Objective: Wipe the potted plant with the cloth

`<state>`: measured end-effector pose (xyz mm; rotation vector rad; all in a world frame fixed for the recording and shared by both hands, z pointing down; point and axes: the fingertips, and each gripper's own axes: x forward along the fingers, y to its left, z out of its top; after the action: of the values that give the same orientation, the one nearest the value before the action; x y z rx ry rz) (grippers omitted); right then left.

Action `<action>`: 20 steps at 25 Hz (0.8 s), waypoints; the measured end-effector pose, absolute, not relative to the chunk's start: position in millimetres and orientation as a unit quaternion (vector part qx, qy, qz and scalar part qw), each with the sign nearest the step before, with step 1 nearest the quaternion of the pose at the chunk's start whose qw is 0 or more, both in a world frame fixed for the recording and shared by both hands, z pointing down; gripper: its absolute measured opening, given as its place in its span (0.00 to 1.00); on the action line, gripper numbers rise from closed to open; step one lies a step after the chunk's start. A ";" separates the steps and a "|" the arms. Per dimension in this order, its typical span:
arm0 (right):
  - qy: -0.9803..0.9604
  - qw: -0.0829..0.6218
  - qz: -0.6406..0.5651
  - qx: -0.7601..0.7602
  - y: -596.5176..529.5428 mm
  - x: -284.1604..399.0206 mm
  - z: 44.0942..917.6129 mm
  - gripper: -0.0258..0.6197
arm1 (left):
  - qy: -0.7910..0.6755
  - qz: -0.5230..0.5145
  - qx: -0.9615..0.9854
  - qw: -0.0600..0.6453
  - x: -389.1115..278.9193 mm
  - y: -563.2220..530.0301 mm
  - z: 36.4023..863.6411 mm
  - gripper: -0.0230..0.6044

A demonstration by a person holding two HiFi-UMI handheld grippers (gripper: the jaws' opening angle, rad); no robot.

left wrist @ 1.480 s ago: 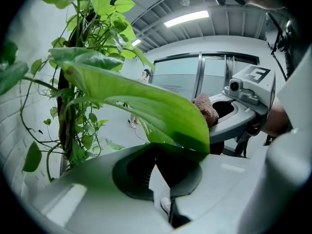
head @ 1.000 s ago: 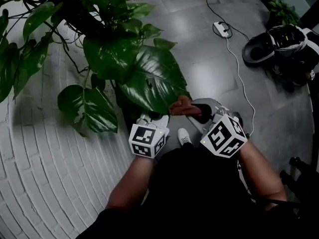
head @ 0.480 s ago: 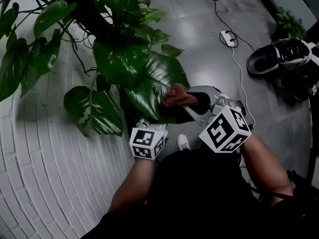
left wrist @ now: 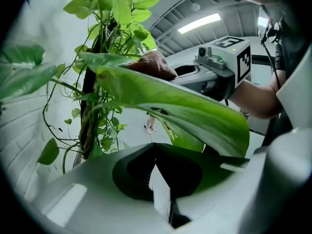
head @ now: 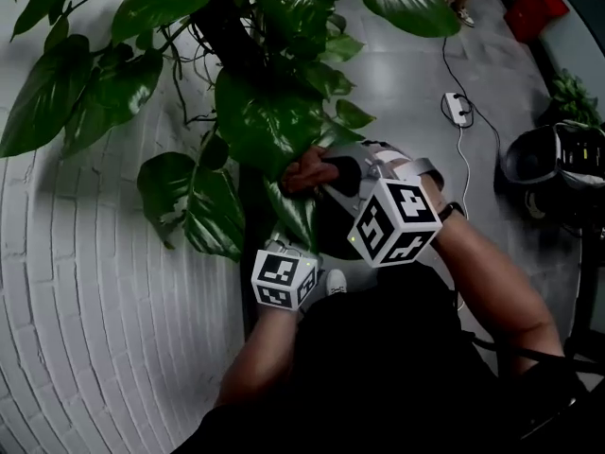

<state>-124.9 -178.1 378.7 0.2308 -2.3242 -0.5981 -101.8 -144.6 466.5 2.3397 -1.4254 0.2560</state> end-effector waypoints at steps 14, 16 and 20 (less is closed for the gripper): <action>-0.908 0.363 -0.196 0.070 -195.8 -106.8 411.9 0.14 | -0.543 0.082 0.811 0.202 -108.5 -149.7 473.1 0.05; -0.910 0.363 -0.185 0.079 -196.7 -99.6 415.1 0.14 | -0.540 0.084 0.812 0.204 -107.3 -150.2 473.2 0.05; -0.912 0.364 -0.166 0.095 -193.5 -86.0 422.0 0.14 | -0.534 0.086 0.814 0.212 -105.2 -149.1 474.4 0.05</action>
<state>-86.0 -193.5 422.0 0.2439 -2.3453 -0.4279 -105.2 -149.1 474.4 2.2617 -1.4828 0.2396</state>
